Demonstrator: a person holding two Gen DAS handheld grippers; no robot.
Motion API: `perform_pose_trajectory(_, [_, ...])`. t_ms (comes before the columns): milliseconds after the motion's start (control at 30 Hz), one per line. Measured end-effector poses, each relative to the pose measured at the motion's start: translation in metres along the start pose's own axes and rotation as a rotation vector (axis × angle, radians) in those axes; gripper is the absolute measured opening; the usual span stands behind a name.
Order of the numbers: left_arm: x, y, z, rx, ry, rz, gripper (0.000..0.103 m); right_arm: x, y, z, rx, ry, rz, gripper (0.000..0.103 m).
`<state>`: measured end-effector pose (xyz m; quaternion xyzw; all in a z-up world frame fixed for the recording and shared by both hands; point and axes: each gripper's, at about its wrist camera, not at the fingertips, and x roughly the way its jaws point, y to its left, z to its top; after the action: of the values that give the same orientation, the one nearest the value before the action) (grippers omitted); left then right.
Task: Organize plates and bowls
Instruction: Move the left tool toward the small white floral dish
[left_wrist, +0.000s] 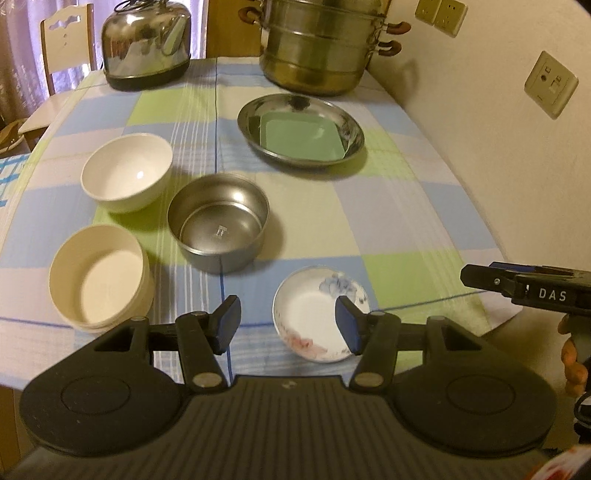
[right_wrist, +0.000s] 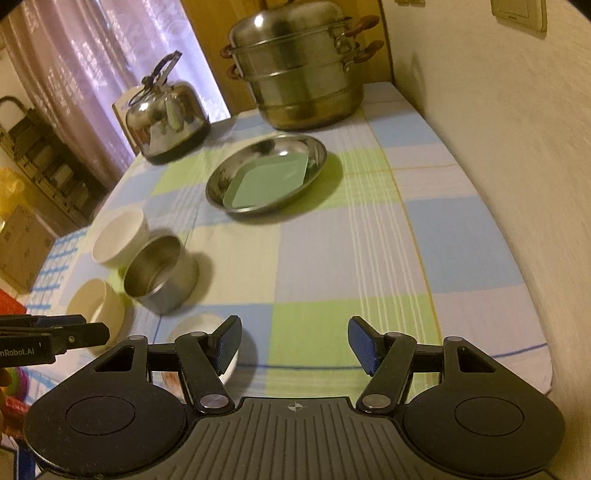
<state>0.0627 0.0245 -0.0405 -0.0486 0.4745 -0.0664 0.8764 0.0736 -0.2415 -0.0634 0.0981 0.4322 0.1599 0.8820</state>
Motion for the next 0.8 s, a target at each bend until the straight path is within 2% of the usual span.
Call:
perform_pose_trajectory(367, [0.008,-0.002,-0.025,-0.002,0.050,0.017,0.054,0.005,0.006,-0.023,-0.038,0.065,0.013,0.064])
perform_pose_trajectory(800, [0.023,-0.004,-0.040,0.016,0.077,0.012,0.053,0.023,0.019,-0.034,-0.094,0.128,0.042,0.064])
